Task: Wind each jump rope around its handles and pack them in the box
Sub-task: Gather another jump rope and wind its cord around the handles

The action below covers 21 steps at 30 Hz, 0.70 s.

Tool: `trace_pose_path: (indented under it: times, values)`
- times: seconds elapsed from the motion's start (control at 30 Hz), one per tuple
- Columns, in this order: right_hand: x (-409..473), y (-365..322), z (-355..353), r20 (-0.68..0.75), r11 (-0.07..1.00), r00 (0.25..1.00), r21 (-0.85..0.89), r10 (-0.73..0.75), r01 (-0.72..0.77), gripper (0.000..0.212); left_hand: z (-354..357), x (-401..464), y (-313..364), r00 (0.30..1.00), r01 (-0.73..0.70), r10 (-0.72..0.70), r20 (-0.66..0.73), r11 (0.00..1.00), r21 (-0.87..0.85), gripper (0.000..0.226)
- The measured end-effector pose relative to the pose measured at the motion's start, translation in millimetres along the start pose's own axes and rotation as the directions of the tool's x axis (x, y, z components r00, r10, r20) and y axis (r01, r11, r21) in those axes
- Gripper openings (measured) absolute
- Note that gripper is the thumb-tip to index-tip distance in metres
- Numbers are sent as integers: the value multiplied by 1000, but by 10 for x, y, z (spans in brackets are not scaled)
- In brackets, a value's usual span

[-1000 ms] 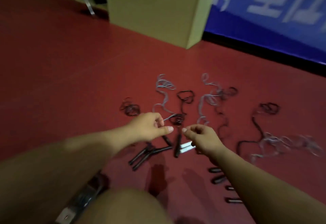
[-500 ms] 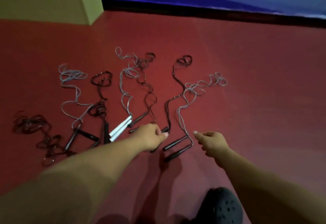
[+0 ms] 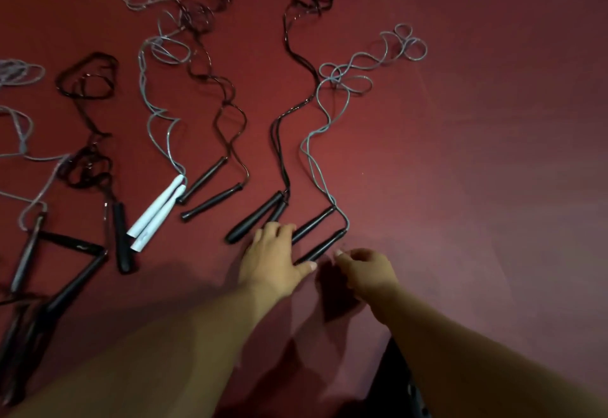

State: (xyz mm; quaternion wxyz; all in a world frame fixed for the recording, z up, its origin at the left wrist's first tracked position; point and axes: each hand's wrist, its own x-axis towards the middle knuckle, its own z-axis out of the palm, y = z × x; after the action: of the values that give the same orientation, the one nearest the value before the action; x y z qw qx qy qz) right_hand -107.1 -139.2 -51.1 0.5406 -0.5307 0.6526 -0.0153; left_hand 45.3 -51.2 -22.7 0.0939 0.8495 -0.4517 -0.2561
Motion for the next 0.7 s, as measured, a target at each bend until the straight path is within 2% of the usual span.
trace_pose_path:
  times: [0.07,0.13,0.3,0.4,0.5,0.57,0.63,0.7]
  values:
    - [72,65,-15,-1,1000,1000,11,23,-23,30,133,93,73,995,-95,92,43,993,73,88]
    - [101,72,-42,1,999,999,31,39,-39,28,221,145,87,990,-125,117,78,986,108,88]
    - [68,22,-92,14,996,998,56,66,-66,26,201,171,105,982,-134,115,148,983,128,38]
    - [-11,57,-75,-30,996,998,-59,60,-62,30,76,186,190,957,-61,38,286,996,73,41]
    - [-189,-6,-141,-169,993,985,-114,-36,17,32,-138,99,234,911,27,12,413,996,-88,47]
    - [-357,-150,-232,-247,988,958,-78,-147,131,37,-345,-10,255,905,46,38,424,981,-186,33]
    - [-599,-389,-330,-300,960,913,-43,-277,277,41,-614,-165,293,913,9,67,402,983,-184,17]
    - [-803,-659,-379,-299,924,877,-58,-377,378,41,-864,-309,361,909,-55,109,402,988,-144,12]
